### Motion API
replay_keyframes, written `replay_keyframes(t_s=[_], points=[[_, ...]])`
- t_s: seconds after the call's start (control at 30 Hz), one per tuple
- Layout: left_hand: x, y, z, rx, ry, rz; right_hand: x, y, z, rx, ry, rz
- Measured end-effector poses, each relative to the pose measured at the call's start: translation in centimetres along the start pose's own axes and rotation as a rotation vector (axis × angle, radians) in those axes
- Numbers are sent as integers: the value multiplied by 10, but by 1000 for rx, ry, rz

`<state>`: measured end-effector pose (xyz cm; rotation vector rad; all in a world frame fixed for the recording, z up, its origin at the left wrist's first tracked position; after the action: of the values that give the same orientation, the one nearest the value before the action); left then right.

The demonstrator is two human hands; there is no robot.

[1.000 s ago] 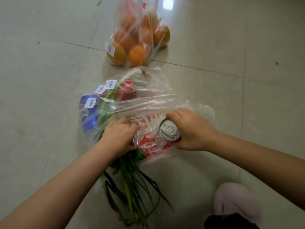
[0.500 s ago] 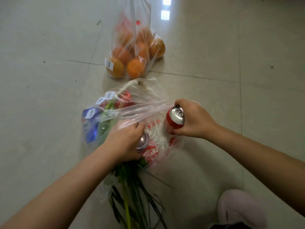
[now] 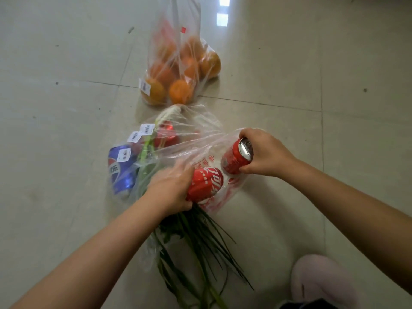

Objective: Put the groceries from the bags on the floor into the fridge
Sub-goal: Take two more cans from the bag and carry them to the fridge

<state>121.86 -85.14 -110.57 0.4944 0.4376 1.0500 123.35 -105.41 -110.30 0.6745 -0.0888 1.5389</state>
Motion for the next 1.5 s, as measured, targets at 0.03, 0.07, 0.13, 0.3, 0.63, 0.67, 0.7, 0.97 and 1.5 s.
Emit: replay_keyframes(t_s=[0.03, 0.07, 0.13, 0.3, 0.63, 0.67, 0.7, 0.97, 1.5], points=[[-4, -2, -4, 43, -86, 5, 0, -1, 0, 7, 10, 4], [-10, -3, -7, 87, -161, 18, 0, -2, -1, 13, 17, 7], [-20, -9, -20, 165, -277, 72, 0, -6, 0, 18, 15, -2], [-42, -26, -34, 35, -186, 91, -3, -13, 2, 19, -12, -22], [-47, -13, -6, -119, 7, -12, -7, -3, 10, 13, -45, 3], [-47, -3, 1, -124, 59, 4, -4, 2, 14, 12, -51, -2], [-47, 7, 10, -130, 114, 26, -1, 9, 20, 9, -57, -9], [-68, 109, 134, -158, 400, 169, 64, 94, 121, 40, -106, -54], [-207, 285, 595, -486, 365, -176, 202, 294, 589, -515, -325, -230]])
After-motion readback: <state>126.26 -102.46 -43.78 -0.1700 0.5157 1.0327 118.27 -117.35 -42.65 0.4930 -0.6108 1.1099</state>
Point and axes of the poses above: each hand's wrist, its own y-axis away from the middle knuckle, its own z-axis out of the back of the hand, x = y × z, the point moved 2 cm from there along -y, towards the middle knuckle, and after that the axes turned 1 degree about -y, right-handed, at the moved point
